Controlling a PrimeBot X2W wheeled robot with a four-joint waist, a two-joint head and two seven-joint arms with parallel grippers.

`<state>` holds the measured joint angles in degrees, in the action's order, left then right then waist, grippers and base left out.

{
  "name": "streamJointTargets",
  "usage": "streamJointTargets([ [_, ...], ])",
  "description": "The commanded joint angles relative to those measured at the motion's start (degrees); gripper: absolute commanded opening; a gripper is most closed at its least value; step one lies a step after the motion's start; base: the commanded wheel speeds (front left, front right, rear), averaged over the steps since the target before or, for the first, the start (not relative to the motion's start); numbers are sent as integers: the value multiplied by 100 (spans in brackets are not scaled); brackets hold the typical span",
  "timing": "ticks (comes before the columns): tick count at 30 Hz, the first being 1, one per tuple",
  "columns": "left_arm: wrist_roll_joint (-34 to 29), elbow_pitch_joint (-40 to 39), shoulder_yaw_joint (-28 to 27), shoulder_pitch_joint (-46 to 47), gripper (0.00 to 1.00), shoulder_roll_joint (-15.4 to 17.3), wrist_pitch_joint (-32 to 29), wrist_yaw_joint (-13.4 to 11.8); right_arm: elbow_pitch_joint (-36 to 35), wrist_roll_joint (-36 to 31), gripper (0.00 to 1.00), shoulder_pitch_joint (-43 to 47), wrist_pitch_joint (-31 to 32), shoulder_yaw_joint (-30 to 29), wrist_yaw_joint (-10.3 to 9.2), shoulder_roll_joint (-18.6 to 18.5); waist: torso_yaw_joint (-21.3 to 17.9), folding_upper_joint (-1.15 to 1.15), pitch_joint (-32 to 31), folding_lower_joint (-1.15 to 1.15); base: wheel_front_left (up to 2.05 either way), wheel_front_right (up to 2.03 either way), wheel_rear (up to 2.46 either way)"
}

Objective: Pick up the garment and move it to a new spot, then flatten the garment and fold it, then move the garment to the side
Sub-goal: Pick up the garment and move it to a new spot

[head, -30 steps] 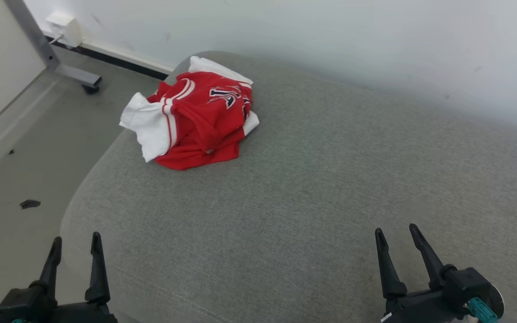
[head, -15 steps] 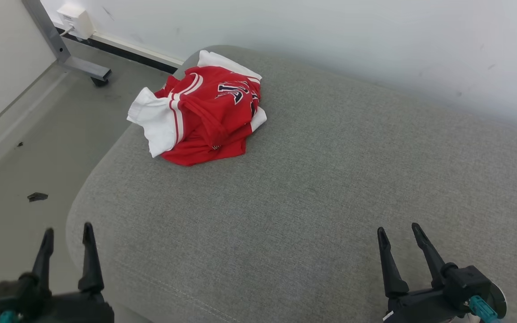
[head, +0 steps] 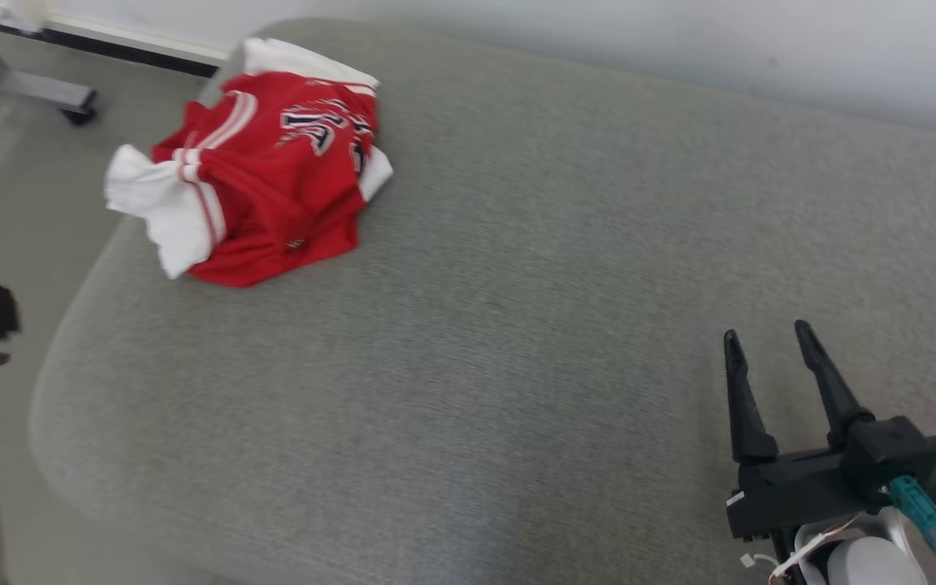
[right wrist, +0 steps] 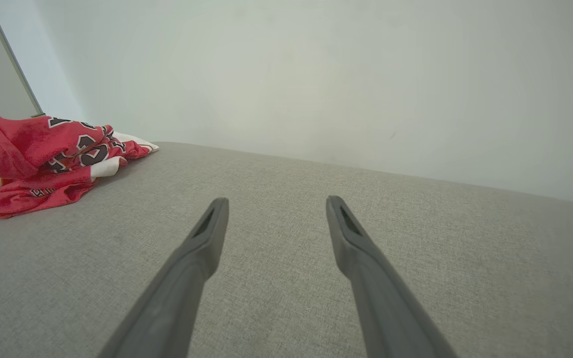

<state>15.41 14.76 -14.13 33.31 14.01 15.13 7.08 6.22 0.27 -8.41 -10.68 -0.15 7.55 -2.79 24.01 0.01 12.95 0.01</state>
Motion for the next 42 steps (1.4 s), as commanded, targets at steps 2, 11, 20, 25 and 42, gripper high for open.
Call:
streamJointTargets([
  [2,76,181,-19,351,100,238,3,27,-86,-29,100,-100,-40,-96,-12,-16,-1064,-1,1012,-1,0,0,0],
  [11,664,1447,384,1586,100,1289,-247,30,-295,-13,100,-69,-200,-446,-12,-13,-1874,-1,1584,-1,0,0,0],
  [20,1613,2972,1496,1786,100,1922,-1488,31,-172,74,100,-176,-304,-427,-12,-11,-2069,-1,1571,-1,0,0,0],
  [25,2102,3399,1890,1676,100,2033,-2228,32,-107,88,100,-213,-340,-391,-12,-12,-2129,-1,1545,-1,0,0,0],
  [42,2410,3991,2827,1954,0,2374,-1696,30,33,123,100,-131,-381,-405,-12,-13,-2141,-1,1244,-1,0,0,0],
])
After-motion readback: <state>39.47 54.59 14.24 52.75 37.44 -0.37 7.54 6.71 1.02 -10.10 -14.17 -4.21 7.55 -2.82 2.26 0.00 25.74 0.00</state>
